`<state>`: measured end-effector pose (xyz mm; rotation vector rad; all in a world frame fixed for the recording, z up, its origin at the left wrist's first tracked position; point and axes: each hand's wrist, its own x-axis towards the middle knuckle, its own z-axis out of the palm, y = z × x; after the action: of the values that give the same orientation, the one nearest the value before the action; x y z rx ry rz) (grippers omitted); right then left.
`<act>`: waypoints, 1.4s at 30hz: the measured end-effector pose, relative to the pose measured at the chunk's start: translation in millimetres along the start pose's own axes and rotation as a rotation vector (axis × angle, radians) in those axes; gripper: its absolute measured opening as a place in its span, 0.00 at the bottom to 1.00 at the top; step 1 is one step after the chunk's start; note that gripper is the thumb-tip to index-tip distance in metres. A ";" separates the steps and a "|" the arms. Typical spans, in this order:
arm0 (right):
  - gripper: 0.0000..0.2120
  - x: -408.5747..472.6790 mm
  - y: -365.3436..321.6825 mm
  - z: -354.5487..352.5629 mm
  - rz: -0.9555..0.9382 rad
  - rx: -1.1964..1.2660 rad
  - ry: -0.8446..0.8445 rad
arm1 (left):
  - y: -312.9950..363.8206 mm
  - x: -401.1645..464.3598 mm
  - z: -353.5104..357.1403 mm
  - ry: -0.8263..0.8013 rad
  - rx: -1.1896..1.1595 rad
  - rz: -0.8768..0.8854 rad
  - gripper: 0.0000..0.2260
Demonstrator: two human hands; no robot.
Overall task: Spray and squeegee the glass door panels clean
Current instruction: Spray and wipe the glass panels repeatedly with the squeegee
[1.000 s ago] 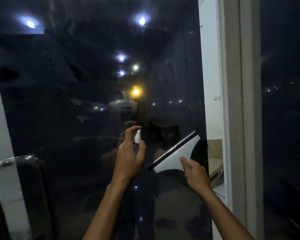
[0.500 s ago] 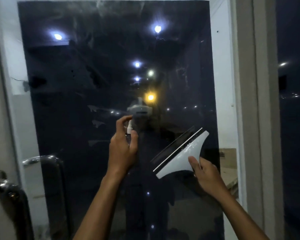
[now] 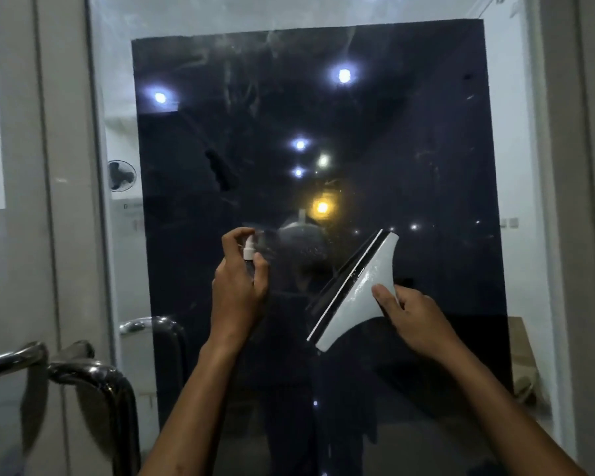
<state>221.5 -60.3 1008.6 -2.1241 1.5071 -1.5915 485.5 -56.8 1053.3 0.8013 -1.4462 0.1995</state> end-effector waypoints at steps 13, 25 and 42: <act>0.25 39.3 -80.1 67.9 -0.248 -0.447 0.046 | -28.3 5.8 -26.8 0.013 -0.057 0.065 0.15; 0.28 16.0 -20.2 45.1 0.003 -0.561 -0.153 | -42.0 -1.7 -20.2 0.016 -0.112 0.034 0.15; 0.29 2.5 10.7 26.0 0.166 -0.502 -0.116 | -39.9 -12.7 -11.9 -0.010 -0.160 0.034 0.15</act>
<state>234.6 -79.3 992.3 -2.1882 2.1502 -1.0981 516.0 -74.6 1027.9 0.6484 -1.4660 0.1043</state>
